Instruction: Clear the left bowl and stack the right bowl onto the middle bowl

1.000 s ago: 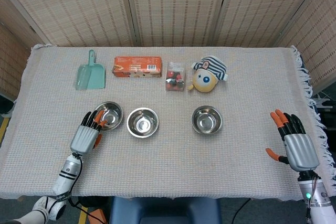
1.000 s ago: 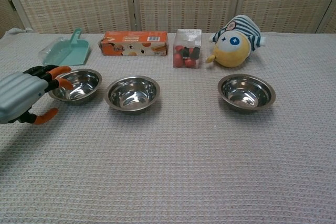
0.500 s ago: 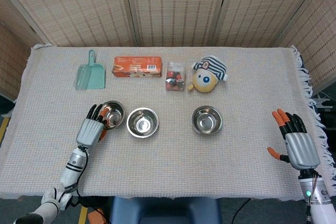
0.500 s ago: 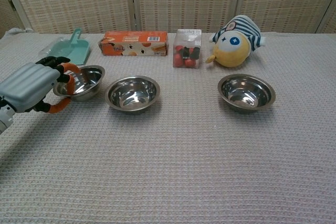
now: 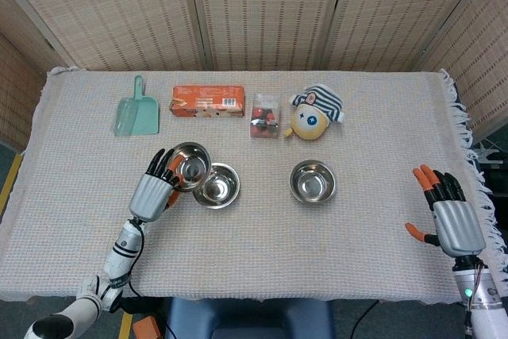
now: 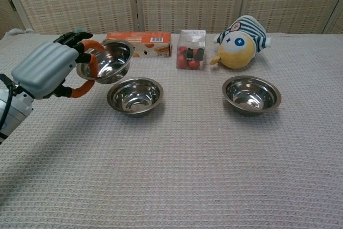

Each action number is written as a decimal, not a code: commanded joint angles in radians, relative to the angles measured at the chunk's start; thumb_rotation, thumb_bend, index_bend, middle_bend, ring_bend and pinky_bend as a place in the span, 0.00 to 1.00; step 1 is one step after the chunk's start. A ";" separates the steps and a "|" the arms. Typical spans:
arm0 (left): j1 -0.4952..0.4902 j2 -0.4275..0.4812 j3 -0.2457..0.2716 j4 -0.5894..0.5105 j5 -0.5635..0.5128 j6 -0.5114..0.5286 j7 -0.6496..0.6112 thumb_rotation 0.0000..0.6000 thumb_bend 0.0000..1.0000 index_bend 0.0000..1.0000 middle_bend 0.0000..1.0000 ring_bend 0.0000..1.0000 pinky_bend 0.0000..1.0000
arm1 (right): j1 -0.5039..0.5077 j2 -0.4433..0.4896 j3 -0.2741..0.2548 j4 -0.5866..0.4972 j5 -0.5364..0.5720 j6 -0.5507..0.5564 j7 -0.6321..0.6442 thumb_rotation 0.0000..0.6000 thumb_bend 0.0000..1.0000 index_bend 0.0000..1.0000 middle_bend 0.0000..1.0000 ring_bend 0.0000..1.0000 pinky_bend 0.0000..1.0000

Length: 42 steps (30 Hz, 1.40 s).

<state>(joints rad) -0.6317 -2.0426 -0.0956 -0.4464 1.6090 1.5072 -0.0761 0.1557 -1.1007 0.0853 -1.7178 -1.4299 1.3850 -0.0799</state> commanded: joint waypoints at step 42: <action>0.351 0.646 0.136 -0.819 -0.082 0.086 0.156 1.00 0.45 0.00 0.01 0.00 0.09 | 0.222 -0.350 0.007 0.215 -0.066 -0.244 -0.306 1.00 0.08 0.12 0.00 0.00 0.00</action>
<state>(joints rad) -0.3016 -1.4148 0.0505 -1.2756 1.5366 1.5742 0.1093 0.3364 -1.3907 0.0781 -1.5603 -1.5050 1.1842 -0.3410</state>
